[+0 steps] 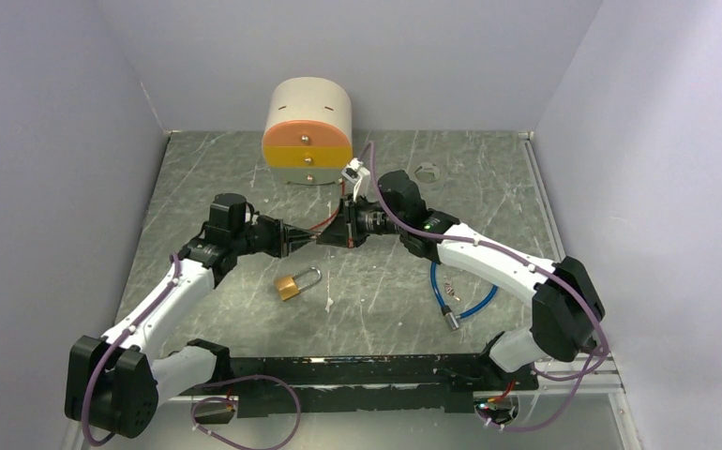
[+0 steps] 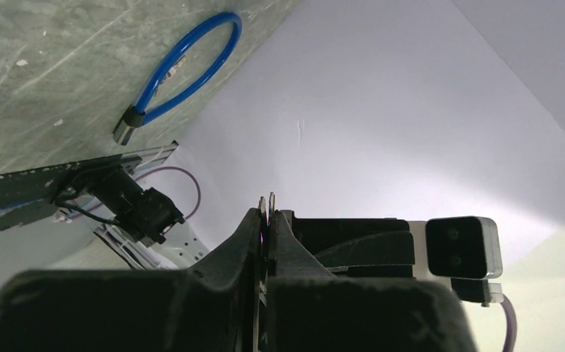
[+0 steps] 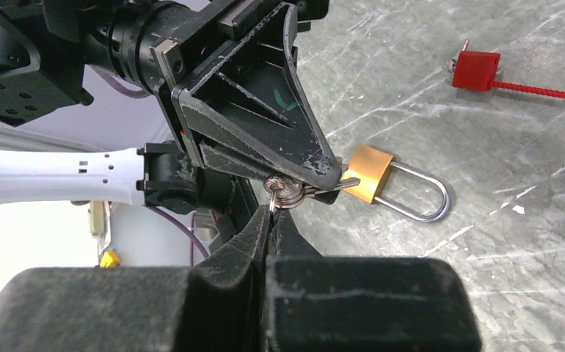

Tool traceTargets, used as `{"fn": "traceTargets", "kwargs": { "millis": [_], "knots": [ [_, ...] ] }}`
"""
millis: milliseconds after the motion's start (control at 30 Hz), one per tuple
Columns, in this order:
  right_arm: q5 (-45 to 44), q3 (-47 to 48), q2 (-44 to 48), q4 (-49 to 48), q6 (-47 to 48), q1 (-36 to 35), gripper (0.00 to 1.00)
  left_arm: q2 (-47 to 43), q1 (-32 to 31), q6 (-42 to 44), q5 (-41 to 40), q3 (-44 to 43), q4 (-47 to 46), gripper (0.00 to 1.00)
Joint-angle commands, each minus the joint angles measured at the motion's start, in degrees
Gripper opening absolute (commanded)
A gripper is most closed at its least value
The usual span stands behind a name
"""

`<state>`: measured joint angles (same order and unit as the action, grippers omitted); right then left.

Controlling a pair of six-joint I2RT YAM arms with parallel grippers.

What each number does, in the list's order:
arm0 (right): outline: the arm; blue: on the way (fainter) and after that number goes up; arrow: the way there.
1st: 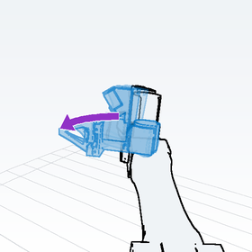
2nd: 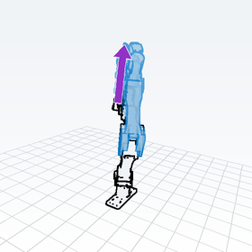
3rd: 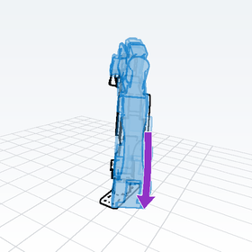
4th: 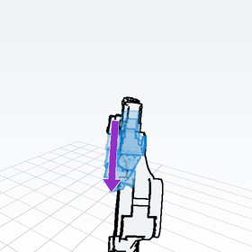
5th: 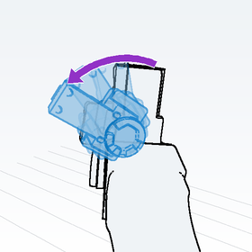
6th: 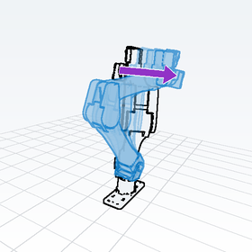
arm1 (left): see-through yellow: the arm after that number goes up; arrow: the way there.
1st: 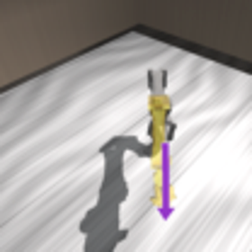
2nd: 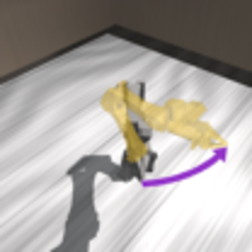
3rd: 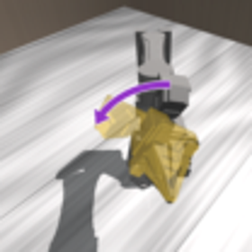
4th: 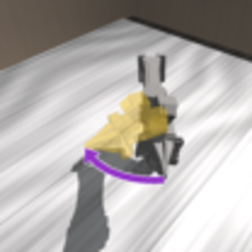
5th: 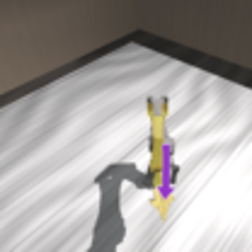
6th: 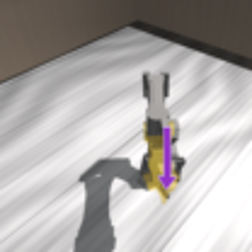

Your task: Unlock with the key

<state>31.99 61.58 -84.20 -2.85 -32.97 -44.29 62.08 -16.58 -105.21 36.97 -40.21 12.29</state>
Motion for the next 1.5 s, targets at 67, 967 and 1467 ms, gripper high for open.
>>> {"fn": "traceTargets", "kwargs": {
  "millis": [67, 967, 1467],
  "knots": [
    [-0.36, 0.23, 2.97, -0.99, 0.90, -0.18, 0.18, -0.41, -0.21, 10.31, -3.32, -4.27, 0.30, 0.02],
    [-4.38, 0.49, 7.61, -24.90, -19.13, 0.97, 0.43, -7.42, -0.21, 41.42, 3.89, -1.41, -51.27, 0.03],
    [-0.76, 2.22, 6.06, -27.40, -17.26, 0.96, 0.20, -5.58, -0.21, 33.24, 3.55, -0.26, -63.01, 0.03]
  ]
}}
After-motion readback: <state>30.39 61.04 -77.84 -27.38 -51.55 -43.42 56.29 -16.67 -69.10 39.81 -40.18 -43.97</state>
